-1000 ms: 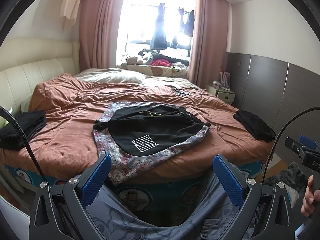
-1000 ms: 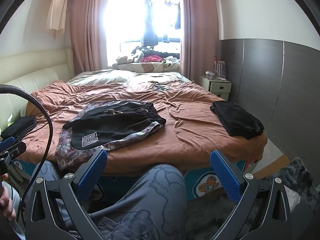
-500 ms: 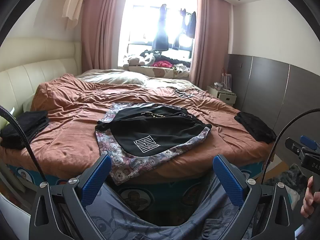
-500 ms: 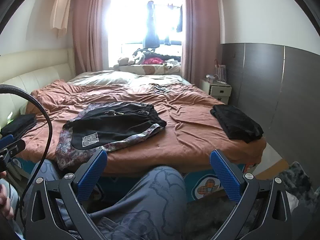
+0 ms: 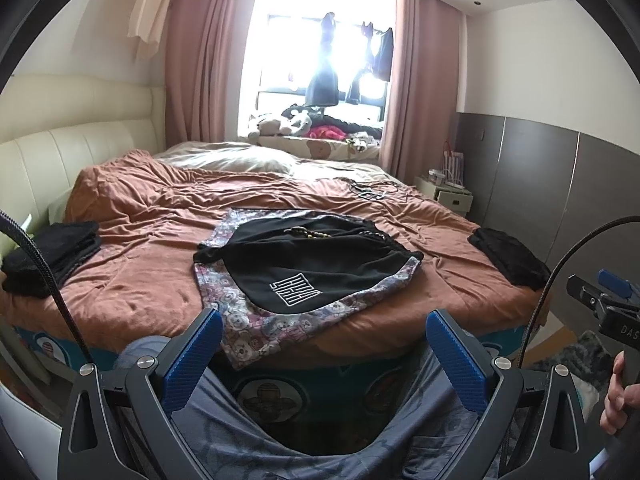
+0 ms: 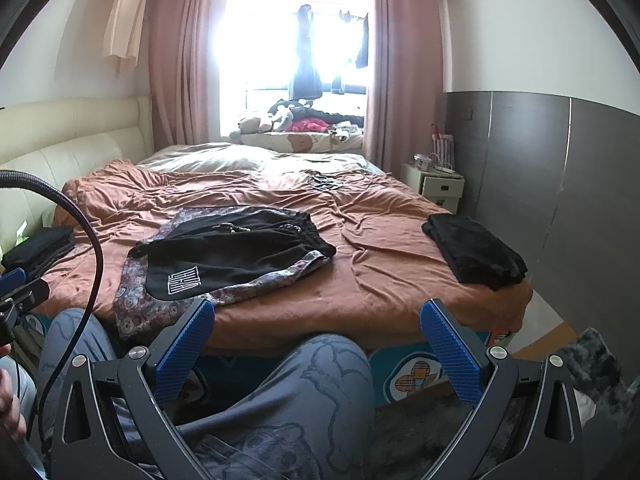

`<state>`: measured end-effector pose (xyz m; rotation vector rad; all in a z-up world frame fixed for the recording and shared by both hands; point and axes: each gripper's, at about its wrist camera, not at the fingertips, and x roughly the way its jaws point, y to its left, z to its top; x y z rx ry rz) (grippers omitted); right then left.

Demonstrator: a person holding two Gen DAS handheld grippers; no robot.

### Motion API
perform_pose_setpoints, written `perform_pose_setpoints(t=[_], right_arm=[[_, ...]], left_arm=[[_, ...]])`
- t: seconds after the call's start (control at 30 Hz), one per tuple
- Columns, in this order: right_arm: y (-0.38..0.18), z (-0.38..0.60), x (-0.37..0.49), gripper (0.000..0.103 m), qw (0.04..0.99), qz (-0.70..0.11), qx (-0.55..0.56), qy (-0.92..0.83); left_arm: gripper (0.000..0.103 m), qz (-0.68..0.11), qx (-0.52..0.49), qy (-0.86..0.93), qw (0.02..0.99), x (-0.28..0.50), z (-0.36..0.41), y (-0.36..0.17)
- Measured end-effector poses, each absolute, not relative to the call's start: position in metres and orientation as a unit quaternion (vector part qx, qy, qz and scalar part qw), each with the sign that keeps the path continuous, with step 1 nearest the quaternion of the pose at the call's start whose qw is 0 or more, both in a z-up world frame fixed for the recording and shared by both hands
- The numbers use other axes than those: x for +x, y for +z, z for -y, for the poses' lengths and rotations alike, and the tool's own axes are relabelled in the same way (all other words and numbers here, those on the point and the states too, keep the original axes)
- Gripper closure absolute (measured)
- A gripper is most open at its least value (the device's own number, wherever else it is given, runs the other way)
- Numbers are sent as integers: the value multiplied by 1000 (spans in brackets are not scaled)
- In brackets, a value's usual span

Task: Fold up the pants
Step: 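Approach the black shorts on the bed with both tools open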

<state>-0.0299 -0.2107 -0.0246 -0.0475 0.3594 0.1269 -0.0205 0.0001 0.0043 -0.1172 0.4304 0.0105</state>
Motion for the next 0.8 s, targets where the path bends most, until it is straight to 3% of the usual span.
perform_pose_setpoints(t=[0.8], right_arm=[[-16, 206, 19, 0, 974, -213, 5, 79]], left_arm=[[0, -187, -30, 36, 981, 0, -25, 6]])
